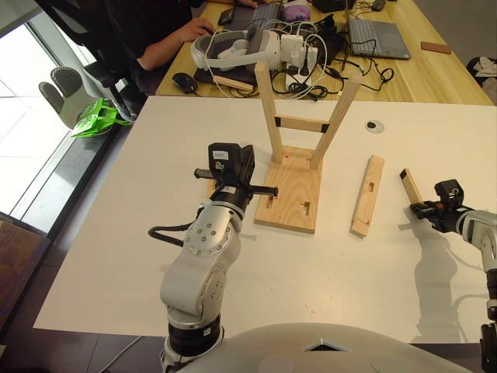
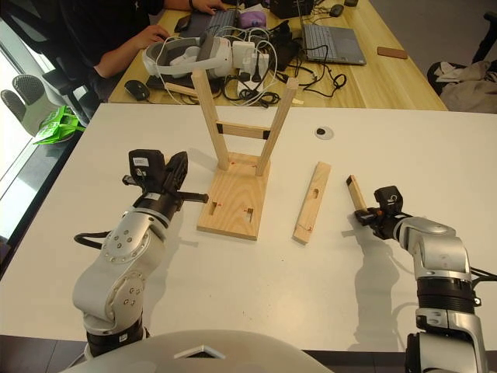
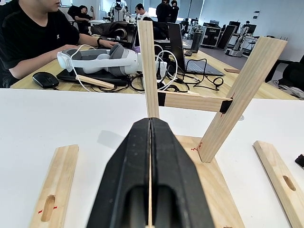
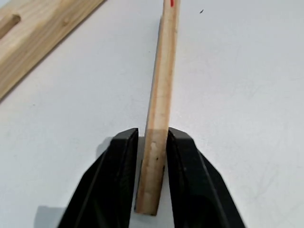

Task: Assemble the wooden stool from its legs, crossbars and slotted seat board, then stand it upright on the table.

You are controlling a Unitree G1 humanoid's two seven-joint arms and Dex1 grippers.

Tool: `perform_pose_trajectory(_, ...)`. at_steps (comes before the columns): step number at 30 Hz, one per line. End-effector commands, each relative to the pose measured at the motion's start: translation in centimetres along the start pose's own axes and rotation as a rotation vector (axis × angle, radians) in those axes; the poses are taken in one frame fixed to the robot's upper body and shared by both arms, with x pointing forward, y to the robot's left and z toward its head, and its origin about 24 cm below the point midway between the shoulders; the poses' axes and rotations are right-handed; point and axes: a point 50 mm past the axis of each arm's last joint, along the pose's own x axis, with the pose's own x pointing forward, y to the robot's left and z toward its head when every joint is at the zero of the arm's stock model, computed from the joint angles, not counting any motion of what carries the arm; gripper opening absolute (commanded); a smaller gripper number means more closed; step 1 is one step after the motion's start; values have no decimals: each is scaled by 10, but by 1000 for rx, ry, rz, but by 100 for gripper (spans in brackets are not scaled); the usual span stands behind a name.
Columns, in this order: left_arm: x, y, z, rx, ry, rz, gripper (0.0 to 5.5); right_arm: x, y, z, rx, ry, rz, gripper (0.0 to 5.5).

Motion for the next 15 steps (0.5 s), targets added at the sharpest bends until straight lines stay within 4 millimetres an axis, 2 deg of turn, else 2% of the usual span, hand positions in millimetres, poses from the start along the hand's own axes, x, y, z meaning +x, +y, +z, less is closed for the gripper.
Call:
perform_pose_trajectory(1,2,1,-1,16,15,1,0,-1,-3,5,-21,-11,-9,39)
perform_pose_trajectory(4,3,2,0,20,13,-3,0,-2,-7,12,-32,-53,-52,39)
perform_pose_trajectory(5,3,3,1,22,10,-3,0,-4,-11,23,-14,-107,-81,39)
perform_pose_trajectory(6,4,5,1,25,7,-1,0,-6,-14,38,13,-186,-101,39)
perform_pose_trajectory(8,6,13,4,22,-1,7,0,-15,-11,83,138,-429,-49,39)
perform_pose_trajectory(10,10,22,13,-72,-23,-4,0,-33,8,124,292,-639,197,39)
perform_pose_trajectory(11,12,24,18,-148,-35,-30,0,-42,19,134,334,-693,329,39)
perform_pose_trajectory(13,16,26,33,-306,-75,-134,0,-58,43,139,374,-725,585,39)
perform_pose_trajectory(15,17,23,49,-436,-112,-284,0,-67,66,130,389,-684,786,39)
